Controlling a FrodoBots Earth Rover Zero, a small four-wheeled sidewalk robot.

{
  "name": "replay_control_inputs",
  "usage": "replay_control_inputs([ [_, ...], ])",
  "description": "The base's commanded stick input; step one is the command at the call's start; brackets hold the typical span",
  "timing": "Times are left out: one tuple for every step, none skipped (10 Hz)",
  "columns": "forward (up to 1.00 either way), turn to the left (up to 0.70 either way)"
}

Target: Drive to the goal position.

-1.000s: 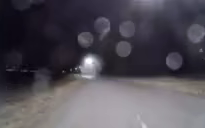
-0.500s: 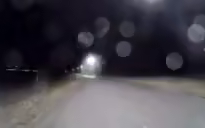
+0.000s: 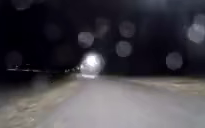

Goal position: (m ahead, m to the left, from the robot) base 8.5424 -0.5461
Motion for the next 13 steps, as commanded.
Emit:
replay_control_inputs([
  [1.00, 0.00],
  [1.00, 0.00],
  [1.00, 0.00],
  [1.00, 0.00],
  [1.00, 0.00],
  [1.00, 0.00],
  [1.00, 0.00],
  [1.00, 0.00],
  [1.00, 0.00],
  [1.00, 0.14],
  [1.00, 0.37],
  [1.00, 0.40],
  [1.00, 0.33],
])
